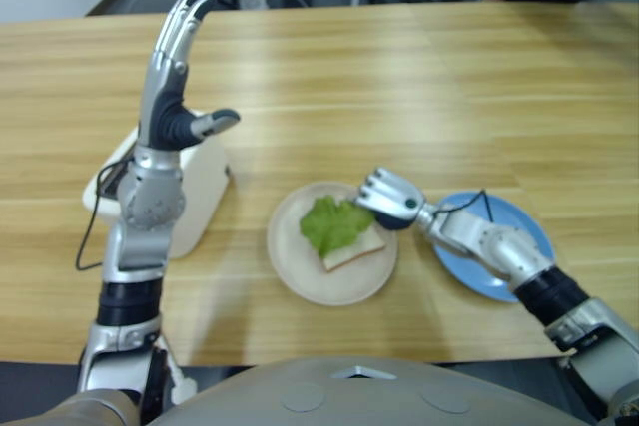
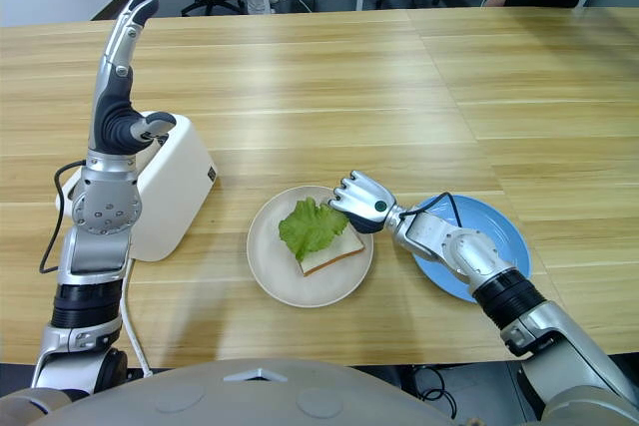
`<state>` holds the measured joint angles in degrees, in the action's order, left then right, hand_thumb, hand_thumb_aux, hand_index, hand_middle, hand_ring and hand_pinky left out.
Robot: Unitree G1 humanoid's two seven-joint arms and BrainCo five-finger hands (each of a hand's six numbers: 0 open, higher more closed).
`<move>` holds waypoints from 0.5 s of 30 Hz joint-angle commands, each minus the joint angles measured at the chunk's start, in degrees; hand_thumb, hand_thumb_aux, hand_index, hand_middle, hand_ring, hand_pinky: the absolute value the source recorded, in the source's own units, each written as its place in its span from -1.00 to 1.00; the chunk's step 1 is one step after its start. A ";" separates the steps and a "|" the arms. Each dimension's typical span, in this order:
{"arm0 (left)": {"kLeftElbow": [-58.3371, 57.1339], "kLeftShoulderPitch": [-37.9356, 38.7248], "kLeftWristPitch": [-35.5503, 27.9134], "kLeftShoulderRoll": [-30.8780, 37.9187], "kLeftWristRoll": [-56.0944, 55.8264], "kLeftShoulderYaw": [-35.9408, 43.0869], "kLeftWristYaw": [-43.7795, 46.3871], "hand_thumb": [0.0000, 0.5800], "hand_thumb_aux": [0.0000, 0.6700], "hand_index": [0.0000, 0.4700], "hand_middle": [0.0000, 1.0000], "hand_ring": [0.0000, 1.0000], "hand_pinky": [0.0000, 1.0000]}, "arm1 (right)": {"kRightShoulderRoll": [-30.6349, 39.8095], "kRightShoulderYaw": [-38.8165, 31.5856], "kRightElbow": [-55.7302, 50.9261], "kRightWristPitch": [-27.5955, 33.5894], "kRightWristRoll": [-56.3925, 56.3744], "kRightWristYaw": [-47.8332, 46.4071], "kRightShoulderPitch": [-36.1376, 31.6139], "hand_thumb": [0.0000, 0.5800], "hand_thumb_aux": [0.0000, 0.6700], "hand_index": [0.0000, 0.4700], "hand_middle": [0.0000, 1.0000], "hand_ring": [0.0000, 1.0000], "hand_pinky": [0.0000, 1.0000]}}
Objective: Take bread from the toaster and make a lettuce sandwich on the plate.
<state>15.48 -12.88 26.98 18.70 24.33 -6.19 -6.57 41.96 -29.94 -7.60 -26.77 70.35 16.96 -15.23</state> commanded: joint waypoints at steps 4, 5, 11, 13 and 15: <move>1.82 1.40 -0.74 0.45 -0.68 -0.97 0.75 -1.00 -1.00 -1.00 -1.00 -1.00 -1.00 | 3.42 0.30 -0.02 0.21 0.99 -1.38 0.34 0.59 0.09 0.07 -0.55 -0.55 -0.55; 2.00 1.52 -0.82 0.49 -0.72 -1.06 0.82 -1.00 -1.00 -1.00 -1.00 -1.00 -1.00 | 3.79 0.28 0.24 0.20 0.91 -1.67 0.58 0.32 -0.17 -0.19 -0.67 -0.67 -0.67; 2.60 1.79 -1.09 0.68 -0.97 -1.37 1.14 -1.00 -1.00 -1.00 -1.00 -1.00 -1.00 | 5.65 0.74 2.14 1.54 2.33 -2.57 1.44 -1.00 -1.00 -1.00 -1.00 -1.00 -1.00; 2.72 1.85 -1.11 0.82 -1.11 -1.52 1.21 -1.00 -1.00 -1.00 -1.00 -1.00 -1.00 | 6.51 1.37 3.51 2.12 2.73 -2.93 1.60 -1.00 -1.00 -1.00 -1.00 -1.00 -1.00; 2.86 1.87 -1.18 1.00 -1.29 -1.73 1.31 -1.00 -1.00 -1.00 -1.00 -1.00 -1.00 | 7.68 2.33 5.46 2.45 2.63 -3.46 1.98 -1.00 -1.00 -1.00 -1.00 -1.00 -1.00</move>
<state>17.77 -11.39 26.35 18.99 23.45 -7.07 -5.93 48.61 -28.85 -4.02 -24.67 72.62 14.57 -13.78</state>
